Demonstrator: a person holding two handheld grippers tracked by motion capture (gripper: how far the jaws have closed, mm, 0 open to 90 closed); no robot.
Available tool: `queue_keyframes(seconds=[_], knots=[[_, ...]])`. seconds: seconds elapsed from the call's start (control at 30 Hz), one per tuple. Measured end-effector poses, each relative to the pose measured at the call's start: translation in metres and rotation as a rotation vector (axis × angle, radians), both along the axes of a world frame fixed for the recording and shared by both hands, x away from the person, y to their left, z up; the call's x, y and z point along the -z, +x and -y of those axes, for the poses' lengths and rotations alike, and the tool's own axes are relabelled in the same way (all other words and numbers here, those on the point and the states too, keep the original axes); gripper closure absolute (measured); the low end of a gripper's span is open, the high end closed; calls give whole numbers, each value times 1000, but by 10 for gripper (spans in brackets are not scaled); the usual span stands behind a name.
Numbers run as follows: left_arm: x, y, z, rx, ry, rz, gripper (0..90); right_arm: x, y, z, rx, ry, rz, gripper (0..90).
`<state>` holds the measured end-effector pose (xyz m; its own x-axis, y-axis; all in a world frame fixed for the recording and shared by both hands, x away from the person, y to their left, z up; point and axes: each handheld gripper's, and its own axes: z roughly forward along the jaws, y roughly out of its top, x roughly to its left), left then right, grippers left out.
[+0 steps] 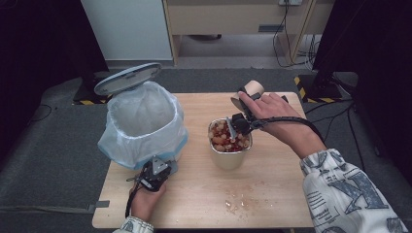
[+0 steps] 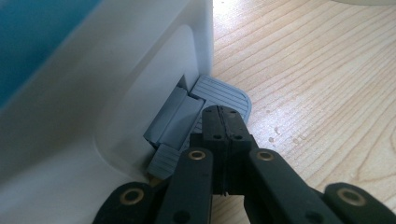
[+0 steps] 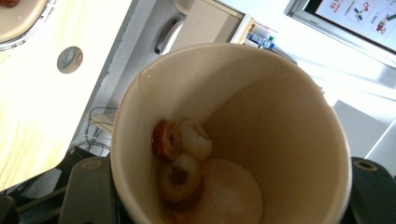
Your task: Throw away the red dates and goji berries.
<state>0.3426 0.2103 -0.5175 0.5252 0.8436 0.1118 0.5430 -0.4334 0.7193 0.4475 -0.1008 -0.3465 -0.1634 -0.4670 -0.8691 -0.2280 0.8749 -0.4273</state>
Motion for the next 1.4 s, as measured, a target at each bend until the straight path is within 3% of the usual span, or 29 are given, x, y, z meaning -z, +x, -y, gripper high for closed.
queue_keyframes(seconds=[0.1,0.3,0.37,0.6,0.63,0.97,1.2,1.4], knots=[[0,0,0,1,0,0,892,-6,1,2,11,68,-18,344],[0,0,0,0,0,0,892,-11,2,5,14,120,-31,344],[0,0,0,0,-1,0,892,-16,2,7,19,177,-47,343],[0,0,0,0,-1,0,892,-25,4,9,33,262,-76,343],[0,0,0,0,-1,0,892,-28,5,10,37,299,-87,343],[0,0,0,0,-2,1,893,-34,7,18,55,340,-99,342],[0,0,0,0,-3,2,892,-36,10,34,82,367,-103,340],[0,0,0,-1,-4,2,892,-39,13,48,102,428,-121,340]])
